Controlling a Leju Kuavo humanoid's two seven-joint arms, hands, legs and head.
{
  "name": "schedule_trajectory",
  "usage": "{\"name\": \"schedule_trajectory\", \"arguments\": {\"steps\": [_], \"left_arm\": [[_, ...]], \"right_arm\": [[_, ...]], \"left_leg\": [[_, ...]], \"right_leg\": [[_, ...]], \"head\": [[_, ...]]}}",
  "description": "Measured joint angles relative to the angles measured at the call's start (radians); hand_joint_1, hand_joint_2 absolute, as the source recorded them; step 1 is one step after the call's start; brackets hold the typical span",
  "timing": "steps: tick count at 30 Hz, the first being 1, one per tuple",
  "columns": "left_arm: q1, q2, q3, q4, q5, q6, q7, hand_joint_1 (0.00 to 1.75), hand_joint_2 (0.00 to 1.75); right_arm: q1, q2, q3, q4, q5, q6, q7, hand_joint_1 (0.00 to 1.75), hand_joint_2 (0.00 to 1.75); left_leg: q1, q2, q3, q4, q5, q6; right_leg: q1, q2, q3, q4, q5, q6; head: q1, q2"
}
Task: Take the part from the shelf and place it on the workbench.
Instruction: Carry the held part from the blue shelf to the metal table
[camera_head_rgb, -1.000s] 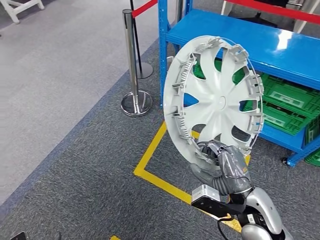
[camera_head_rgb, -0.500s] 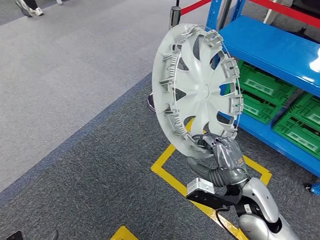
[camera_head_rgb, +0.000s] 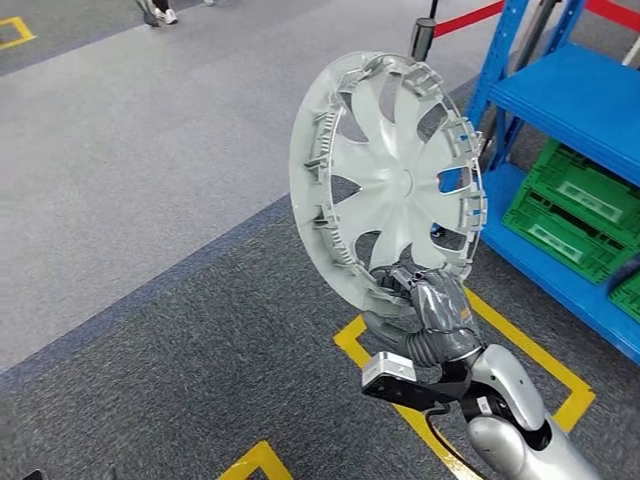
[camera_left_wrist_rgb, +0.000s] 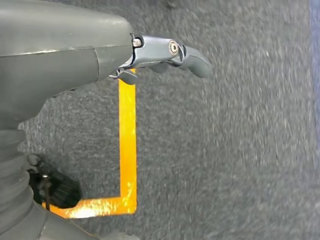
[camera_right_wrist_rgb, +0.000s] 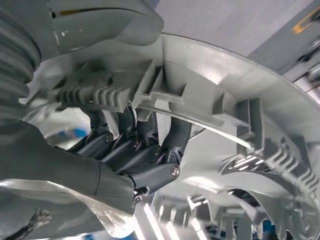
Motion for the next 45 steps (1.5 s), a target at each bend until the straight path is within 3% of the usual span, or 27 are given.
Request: {"name": "schedule_trajectory", "arguments": {"steps": [2, 4, 6, 8, 10, 11, 13, 15, 17, 18, 19, 21, 23, 25, 26, 27, 28, 30, 32, 33, 35, 37, 39, 41, 43, 45], "left_arm": [[0.002, 0.001, 0.001, 0.0, 0.0, 0.0, 0.0, 0.0, 1.75], [0.004, 0.003, 0.002, 0.0, 0.0, 0.0, 0.0, 0.0, 1.75], [0.002, 0.005, 0.003, 0.0, 0.001, 0.0, 0.0, 0.0, 1.75], [0.0, 0.005, 0.003, 0.0, 0.001, 0.0, -0.002, 0.0, 1.75], [0.001, 0.005, 0.003, 0.0, 0.003, -0.003, -0.003, 0.0, 1.75], [0.002, 0.003, 0.003, 0.0, 0.005, -0.008, -0.004, 0.0, 1.75], [-0.003, -0.002, 0.004, 0.0, 0.009, -0.02, -0.006, 0.0, 1.75], [-0.011, -0.007, 0.005, 0.0, 0.009, -0.025, -0.008, 0.0, 1.75], [-0.012, -0.012, 0.005, 0.0, 0.009, -0.025, -0.008, 0.0, 1.75], [-0.012, -0.015, 0.005, 0.0, 0.009, -0.025, -0.008, 0.0, 1.75], [-0.012, -0.016, 0.005, 0.0, 0.009, -0.025, -0.008, 0.0, 1.75], [-0.012, -0.019, 0.006, 0.0, 0.01, -0.026, -0.01, 0.0, 1.75], [-0.012, -0.02, 0.008, 0.0, 0.01, -0.027, -0.013, 0.0, 1.75], [-0.009, -0.022, 0.01, 0.0, 0.01, -0.026, -0.016, 0.0, 1.75], [-0.007, -0.022, 0.01, 0.0, 0.01, -0.026, -0.018, 0.0, 1.75], [-0.006, -0.023, 0.011, 0.0, 0.01, -0.025, -0.019, 0.0, 1.75], [-0.007, -0.024, 0.011, 0.0, 0.01, -0.025, -0.02, 0.0, 1.75], [-0.01, -0.027, 0.011, 0.0, 0.011, -0.024, -0.021, 0.0, 1.75], [-0.01, -0.028, 0.011, 0.0, 0.011, -0.024, -0.021, 0.0, 1.75], [-0.009, -0.028, 0.011, 0.0, 0.011, -0.023, -0.021, 0.0, 1.75], [-0.008, -0.028, 0.011, 0.0, 0.011, -0.023, -0.021, 0.0, 1.75], [-0.01, -0.028, 0.011, 0.0, 0.012, -0.023, -0.021, 0.0, 1.75], [-0.012, -0.028, 0.011, 0.0, 0.012, -0.025, -0.02, 0.0, 1.75], [-0.011, -0.026, 0.011, 0.0, 0.014, -0.027, -0.02, 0.0, 1.75], [-0.01, -0.026, 0.011, 0.0, 0.016, -0.027, -0.021, 0.0, 1.75], [-0.013, -0.025, 0.011, 0.0, 0.017, -0.028, -0.021, 0.0, 1.75]], "right_arm": [[-0.001, 0.001, 0.003, 0.006, 0.0, -0.001, -0.001, 1.75, 1.75], [-0.004, 0.003, 0.005, 0.012, 0.0, -0.002, -0.001, 1.75, 1.75], [-0.008, 0.004, 0.007, 0.017, 0.0, -0.002, 0.0, 1.75, 1.75], [-0.016, 0.005, 0.01, 0.023, 0.0, -0.002, 0.0, 1.75, 1.75], [-0.026, 0.007, 0.015, 0.028, 0.001, -0.002, 0.001, 1.75, 1.75], [-0.033, 0.008, 0.017, 0.029, 0.002, -0.001, 0.002, 1.75, 1.75], [-0.049, 0.007, 0.021, 0.03, 0.003, 0.004, 0.007, 1.75, 1.75], [-0.059, 0.002, 0.024, 0.031, 0.004, 0.013, 0.012, 1.75, 1.75], [-0.061, -0.002, 0.028, 0.031, 0.004, 0.019, 0.014, 1.75, 1.75], [-0.063, -0.003, 0.029, 0.031, 0.004, 0.02, 0.015, 1.75, 1.75], [-0.065, -0.003, 0.03, 0.031, 0.003, 0.02, 0.016, 1.75, 1.75], [-0.069, -0.003, 0.031, 0.032, 0.002, 0.02, 0.018, 1.75, 1.75], [-0.074, -0.004, 0.034, 0.033, 0.002, 0.021, 0.018, 1.75, 1.75], [-0.08, -0.004, 0.039, 0.034, 0.001, 0.021, 0.018, 1.75, 1.75], [-0.082, -0.004, 0.04, 0.034, 0.001, 0.022, 0.018, 1.75, 1.75], [-0.084, -0.004, 0.042, 0.034, 0.001, 0.022, 0.019, 1.75, 1.75], [-0.085, -0.004, 0.042, 0.034, 0.001, 0.022, 0.019, 1.75, 1.75], [-0.085, -0.004, 0.044, 0.034, 0.001, 0.022, 0.019, 1.75, 1.75], [-0.085, -0.004, 0.045, 0.034, 0.001, 0.022, 0.019, 1.75, 1.75], [-0.086, -0.004, 0.046, 0.034, 0.001, 0.022, 0.019, 1.75, 1.75], [-0.086, -0.004, 0.048, 0.034, 0.001, 0.022, 0.019, 1.75, 1.75], [-0.087, -0.004, 0.05, 0.034, 0.001, 0.022, 0.019, 1.75, 1.75], [-0.092, -0.004, 0.053, 0.035, 0.001, 0.022, 0.019, 1.75, 1.75], [-0.1, -0.004, 0.057, 0.037, 0.001, 0.022, 0.019, 1.75, 1.75], [-0.107, -0.003, 0.06, 0.038, 0.0, 0.022, 0.019, 1.75, 1.75], [-0.109, -0.003, 0.063, 0.041, 0.0, 0.022, 0.019, 1.75, 1.75]], "left_leg": [[0.006, 0.011, -0.027, 0.059, -0.01, -0.006], [0.009, 0.025, 0.022, -0.027, 0.045, -0.007], [0.002, 0.065, 0.092, -0.159, 0.092, 0.0], [-0.008, 0.088, 0.117, -0.215, 0.097, 0.014], [-0.011, 0.071, 0.117, -0.222, 0.097, 0.03], [-0.01, 0.06, 0.12, -0.227, 0.098, 0.036], [-0.007, 0.04, 0.128, -0.235, 0.101, 0.051], [-0.009, 0.016, 0.129, -0.235, 0.1, 0.061], [-0.011, -0.012, 0.131, -0.234, 0.099, 0.064], [-0.011, -0.026, 0.132, -0.233, 0.098, 0.064], [-0.01, -0.041, 0.133, -0.232, 0.098, 0.063], [-0.009, -0.068, 0.132, -0.226, 0.094, 0.057], [-0.006, -0.09, 0.123, -0.218, 0.093, 0.047], [-0.001, -0.109, 0.115, -0.217, 0.097, 0.036], [0.0, -0.108, 0.113, -0.215, 0.096, 0.032], [-0.001, -0.09, 0.109, -0.205, 0.088, 0.027], [-0.003, -0.062, 0.096, -0.176, 0.071, 0.021], [-0.002, -0.005, 0.043, -0.064, 0.017, 0.011], [0.004, 0.009, -0.011, 0.045, -0.017, 0.004], [0.006, 0.011, -0.017, 0.057, -0.01, 0.002], [0.008, 0.026, 0.027, -0.034, 0.053, 0.004], [-0.002, 0.072, 0.09, -0.159, 0.097, 0.012], [-0.014, 0.097, 0.109, -0.207, 0.097, 0.025], [-0.017, 0.079, 0.108, -0.215, 0.098, 0.04], [-0.012, 0.056, 0.114, -0.224, 0.102, 0.054], [-0.009, 0.032, 0.118, -0.228, 0.104, 0.064]], "right_leg": [[0.0, -0.029, 0.002, 0.0, -0.003, 0.001], [0.0, -0.054, 0.008, 0.0, -0.008, 0.005], [0.003, -0.075, 0.014, 0.001, -0.015, 0.013], [0.009, -0.094, 0.017, 0.001, -0.02, 0.024], [0.009, -0.111, 0.018, -0.002, -0.026, 0.035], [0.007, -0.104, 0.017, 0.002, -0.033, 0.04], [0.003, -0.053, -0.012, 0.064, -0.07, 0.044], [0.002, -0.001, -0.085, 0.204, -0.126, 0.042], [0.002, 0.01, -0.147, 0.297, -0.142, 0.042], [0.001, 0.011, -0.15, 0.285, -0.117, 0.041], [0.001, 0.014, -0.135, 0.236, -0.077, 0.04], [-0.003, 0.046, -0.08, 0.101, -0.005, 0.038], [-0.006, 0.081, -0.044, 0.029, 0.012, 0.036], [-0.003, 0.079, -0.034, 0.02, 0.006, 0.032], [-0.003, 0.068, -0.031, 0.017, 0.007, 0.028], [-0.003, 0.057, -0.026, 0.013, 0.008, 0.023], [-0.003, 0.043, -0.021, 0.009, 0.008, 0.017], [-0.001, 0.013, -0.012, 0.006, 0.004, 0.006], [0.001, -0.016, -0.006, 0.006, -0.002, 0.002], [0.001, -0.029, -0.003, 0.006, -0.005, 0.003], [0.002, -0.053, 0.007, 0.006, -0.012, 0.007], [0.005, -0.074, 0.015, 0.007, -0.02, 0.015], [0.011, -0.093, 0.018, 0.007, -0.026, 0.025], [0.01, -0.111, 0.02, 0.003, -0.031, 0.037], [0.005, -0.08, 0.012, 0.028, -0.054, 0.045], [0.002, -0.02, -0.039, 0.133, -0.106, 0.047]], "head": [[0.0, 0.0], [0.0, 0.0], [-0.001, 0.0], [0.0, 0.0], [0.001, 0.0], [0.002, 0.0], [0.005, 0.0], [0.008, 0.0], [0.008, 0.0], [0.008, 0.0], [0.009, 0.0], [0.009, 0.0], [0.007, 0.0], [0.006, 0.0], [0.006, 0.0], [0.004, 0.0], [0.002, 0.0], [-0.002, 0.0], [-0.002, 0.0], [-0.003, 0.0], [-0.003, 0.0], [-0.003, 0.0], [-0.001, 0.0], [0.0, 0.0], [0.002, 0.0], [0.007, 0.0]]}}
